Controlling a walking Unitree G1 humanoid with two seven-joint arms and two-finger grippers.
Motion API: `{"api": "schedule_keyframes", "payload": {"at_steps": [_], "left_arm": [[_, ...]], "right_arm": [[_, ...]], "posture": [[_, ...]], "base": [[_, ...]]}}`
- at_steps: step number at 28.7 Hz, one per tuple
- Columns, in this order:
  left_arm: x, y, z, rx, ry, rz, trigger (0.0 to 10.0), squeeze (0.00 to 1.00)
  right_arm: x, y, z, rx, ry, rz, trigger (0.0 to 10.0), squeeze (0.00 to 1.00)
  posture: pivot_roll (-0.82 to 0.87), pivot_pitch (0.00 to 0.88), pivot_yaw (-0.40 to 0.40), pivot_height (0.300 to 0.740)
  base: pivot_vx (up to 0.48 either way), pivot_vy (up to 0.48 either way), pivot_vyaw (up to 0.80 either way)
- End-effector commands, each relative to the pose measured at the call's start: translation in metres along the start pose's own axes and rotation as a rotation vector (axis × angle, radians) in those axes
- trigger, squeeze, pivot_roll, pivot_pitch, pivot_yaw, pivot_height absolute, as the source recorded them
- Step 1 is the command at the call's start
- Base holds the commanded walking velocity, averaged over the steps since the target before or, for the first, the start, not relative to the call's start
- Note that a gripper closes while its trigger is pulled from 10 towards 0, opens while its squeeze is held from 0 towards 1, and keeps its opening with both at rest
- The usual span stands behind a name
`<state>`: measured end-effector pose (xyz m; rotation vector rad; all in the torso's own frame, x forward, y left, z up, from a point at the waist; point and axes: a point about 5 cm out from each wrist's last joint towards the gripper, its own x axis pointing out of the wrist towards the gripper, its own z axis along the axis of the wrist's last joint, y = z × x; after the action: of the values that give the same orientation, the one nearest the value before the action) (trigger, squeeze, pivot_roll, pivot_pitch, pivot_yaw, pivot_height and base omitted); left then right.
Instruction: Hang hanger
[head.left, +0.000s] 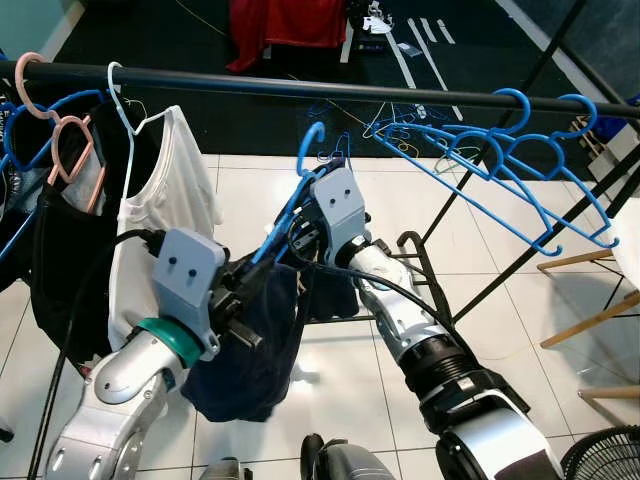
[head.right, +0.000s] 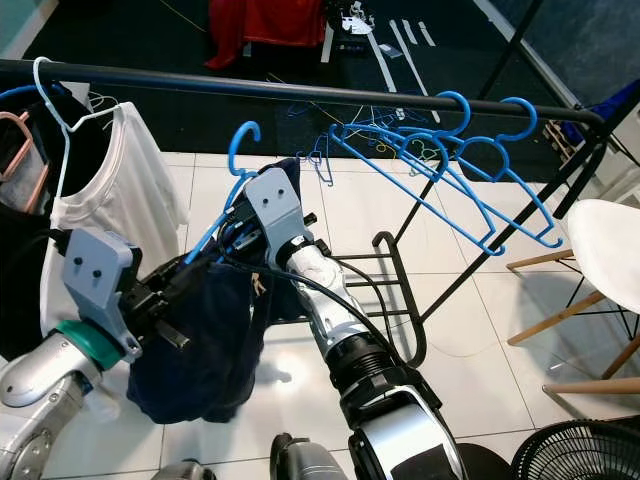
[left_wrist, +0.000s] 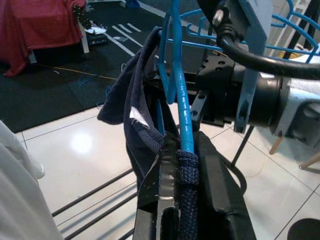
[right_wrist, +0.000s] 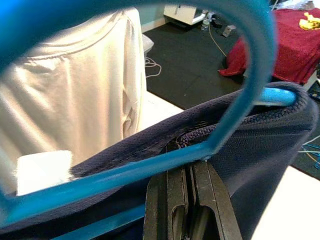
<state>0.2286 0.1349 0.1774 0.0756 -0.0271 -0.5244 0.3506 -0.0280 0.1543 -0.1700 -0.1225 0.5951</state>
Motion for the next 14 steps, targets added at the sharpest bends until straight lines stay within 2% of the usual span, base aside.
{"api": "schedule_keyframes", "payload": {"at_steps": [1, 3, 6, 12, 13, 14], "left_arm": [[0.003, -0.008, 0.008, -0.005, -0.036, -0.043, 10.0, 0.0], [0.004, -0.008, 0.008, -0.005, -0.035, -0.033, 10.0, 0.0], [0.009, 0.002, 0.008, 0.0, -0.018, 0.074, 10.0, 0.0], [0.009, 0.008, 0.008, 0.003, -0.01, 0.125, 10.0, 0.0], [0.008, 0.011, 0.007, 0.008, -0.002, 0.159, 10.0, 0.0], [0.008, 0.011, 0.007, 0.008, -0.002, 0.159, 10.0, 0.0]], "right_arm": [[0.002, 0.009, -0.001, 0.007, 0.006, 0.04, 0.0, 0.0], [0.001, 0.01, -0.001, 0.009, 0.004, 0.05, 0.0, 0.0], [-0.014, 0.018, -0.01, 0.016, 0.02, 0.147, 0.0, 0.0], [-0.022, 0.014, -0.018, 0.018, 0.045, 0.13, 0.0, 0.0], [-0.026, 0.005, -0.022, 0.033, 0.054, 0.084, 0.5, 0.0], [-0.026, 0.005, -0.022, 0.033, 0.054, 0.084, 0.5, 0.0]], "posture": [[0.11, 0.073, -0.048, 0.74], [0.11, 0.073, -0.048, 0.74], [0.1, 0.081, -0.048, 0.74], [0.1, 0.086, -0.045, 0.74], [0.1, 0.088, -0.044, 0.74], [0.1, 0.088, -0.044, 0.74]], "base": [[0.0, 0.0, 0.0], [0.0, 0.0, 0.0], [0.0, 0.0, 0.0], [0.0, 0.0, 0.0], [0.0, 0.0, 0.0], [0.0, 0.0, 0.0]]}}
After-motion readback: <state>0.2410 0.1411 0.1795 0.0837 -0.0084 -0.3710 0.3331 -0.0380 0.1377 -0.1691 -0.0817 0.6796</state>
